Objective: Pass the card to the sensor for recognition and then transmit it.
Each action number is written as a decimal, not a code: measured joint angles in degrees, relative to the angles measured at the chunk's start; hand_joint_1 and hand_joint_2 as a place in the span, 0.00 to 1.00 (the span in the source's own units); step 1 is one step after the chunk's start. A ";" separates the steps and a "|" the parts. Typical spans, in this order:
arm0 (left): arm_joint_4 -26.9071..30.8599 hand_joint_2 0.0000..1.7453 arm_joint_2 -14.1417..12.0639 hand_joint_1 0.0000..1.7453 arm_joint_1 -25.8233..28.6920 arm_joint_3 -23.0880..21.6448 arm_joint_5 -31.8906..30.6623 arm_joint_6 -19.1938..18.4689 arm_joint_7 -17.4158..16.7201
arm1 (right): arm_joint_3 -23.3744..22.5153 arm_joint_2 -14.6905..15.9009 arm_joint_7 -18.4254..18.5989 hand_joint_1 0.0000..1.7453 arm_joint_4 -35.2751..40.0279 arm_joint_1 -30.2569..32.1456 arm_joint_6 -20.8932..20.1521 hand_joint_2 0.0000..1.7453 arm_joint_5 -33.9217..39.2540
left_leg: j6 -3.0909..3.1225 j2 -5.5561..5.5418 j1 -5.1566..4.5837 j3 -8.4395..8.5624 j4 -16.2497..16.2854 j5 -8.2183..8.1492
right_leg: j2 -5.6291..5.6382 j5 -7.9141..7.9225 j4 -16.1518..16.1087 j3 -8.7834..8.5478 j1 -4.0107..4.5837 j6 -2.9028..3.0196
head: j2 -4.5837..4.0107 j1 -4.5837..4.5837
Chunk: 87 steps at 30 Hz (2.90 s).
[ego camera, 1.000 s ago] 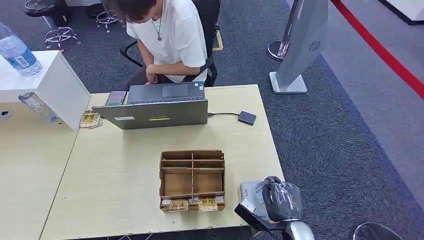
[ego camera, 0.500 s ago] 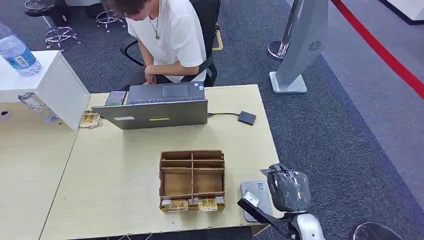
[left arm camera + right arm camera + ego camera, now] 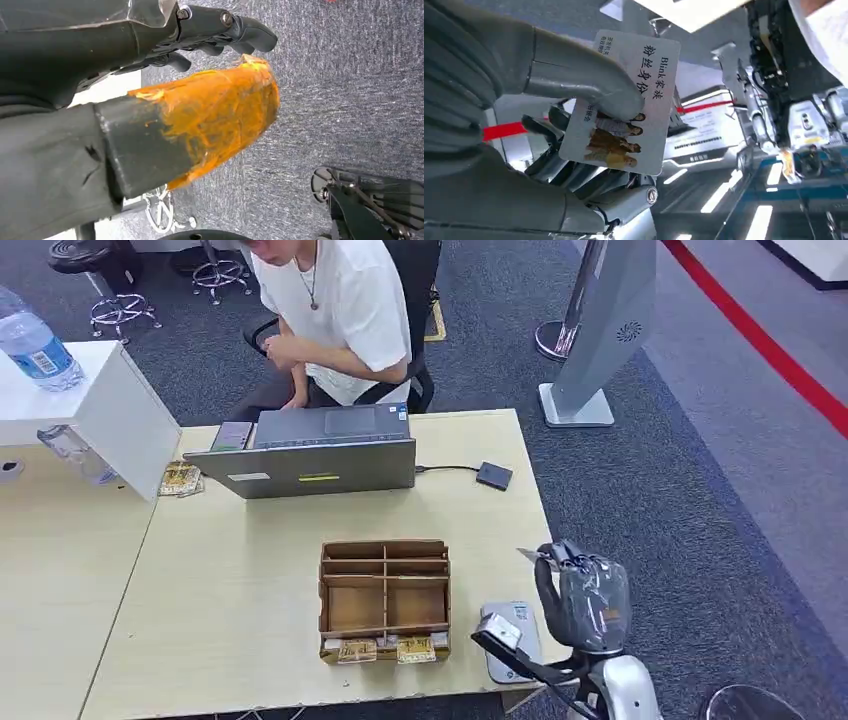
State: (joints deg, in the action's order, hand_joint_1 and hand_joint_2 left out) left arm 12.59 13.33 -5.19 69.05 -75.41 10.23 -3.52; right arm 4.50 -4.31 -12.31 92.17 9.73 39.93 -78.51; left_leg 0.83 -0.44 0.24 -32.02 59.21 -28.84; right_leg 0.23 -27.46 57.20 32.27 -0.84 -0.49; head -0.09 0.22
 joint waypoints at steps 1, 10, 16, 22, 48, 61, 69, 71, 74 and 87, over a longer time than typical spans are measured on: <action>0.00 0.00 0.00 0.00 0.00 0.00 -0.20 -0.04 -0.06 | -0.46 -1.11 -1.85 1.00 1.78 -0.02 0.00 1.00 -0.17 | 0.00 0.00 0.00 0.00 0.00 0.00 | 0.00 0.00 0.00 0.00 0.00 0.00 | 0.00 0.00; 0.00 0.00 0.00 0.00 -0.04 -0.02 -1.99 -0.96 -0.07 | 2.01 -3.91 -2.71 1.00 6.53 -3.79 0.00 1.00 -3.37 | 0.00 0.00 0.00 0.00 0.00 0.00 | 0.00 0.00 0.00 0.00 0.00 0.00 | 0.00 0.00; 0.00 0.00 0.00 0.00 -0.07 -0.07 -2.56 -1.14 -0.09 | 5.36 -3.89 0.36 1.00 6.22 -7.14 -0.02 1.00 -5.42 | -0.01 0.01 0.00 0.00 0.00 0.01 | 0.01 0.01 0.01 -0.01 0.00 0.01 | 0.00 0.00; 0.00 0.00 0.02 0.00 -0.10 -1.03 -3.19 -1.55 0.15 | 9.19 -3.58 4.51 1.00 4.52 -11.77 -0.04 1.00 -7.63 | -0.01 0.01 0.01 0.01 0.00 0.01 | 0.01 0.01 0.02 -0.01 0.00 0.01 | 0.00 0.00; -0.04 0.00 0.33 0.00 -0.30 -2.99 -4.09 -2.99 0.66 | 18.71 -0.30 16.55 0.00 -14.49 -25.74 -3.21 1.00 -9.75 | -0.01 -0.01 0.00 0.00 0.01 0.01 | 0.01 0.02 0.02 0.00 0.00 0.01 | 0.00 -0.02; -0.04 0.00 0.35 0.00 -0.25 -3.02 -3.85 -2.99 0.63 | 19.70 0.44 14.82 0.00 -12.90 -23.75 -1.55 1.00 -5.55 | -0.01 -0.01 0.00 0.00 0.01 0.01 | 0.01 0.02 0.02 0.01 0.00 0.01 | 0.00 -0.02; -0.04 0.00 0.35 0.00 -0.22 -3.02 -3.06 -2.91 0.63 | 20.96 0.92 6.80 0.00 -7.78 -19.84 -2.10 1.00 8.75 | 0.00 -0.01 0.00 0.00 0.01 0.01 | 0.01 0.01 0.02 0.02 0.00 0.01 | 0.00 -0.02; -0.04 0.00 0.35 0.00 -0.21 -3.02 -2.91 -2.84 0.63 | 21.44 1.18 4.21 0.00 -5.87 -18.40 -2.93 1.00 12.71 | 0.00 -0.02 0.00 -0.01 0.01 0.01 | -0.01 0.00 0.01 0.01 0.00 0.01 | 0.00 -0.02; -0.04 0.00 0.35 0.00 -0.16 -3.02 -2.78 -2.80 0.63 | 22.21 1.60 0.53 0.00 -3.00 -15.93 -4.72 1.00 18.29 | 0.00 -0.02 0.00 -0.01 0.01 0.00 | 0.00 0.00 0.01 0.02 0.00 0.01 | 0.00 0.00; -0.04 0.00 0.13 0.00 -0.03 -3.02 -2.40 -2.49 0.42 | 24.96 3.78 -4.59 0.00 2.29 -8.95 -8.35 1.00 24.24 | 0.00 -0.02 0.00 -0.02 0.00 0.00 | 0.00 0.00 0.01 0.01 0.00 0.01 | 0.00 -0.02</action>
State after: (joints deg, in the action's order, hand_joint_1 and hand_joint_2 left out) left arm 12.55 13.46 -5.22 66.03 -77.81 7.74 -3.10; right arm 29.46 -0.52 -16.90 94.47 0.78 31.58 -54.27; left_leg 0.82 -0.46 0.24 -32.04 59.21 -28.84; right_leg 0.23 -27.46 57.21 32.28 -0.84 -0.49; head -0.09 0.20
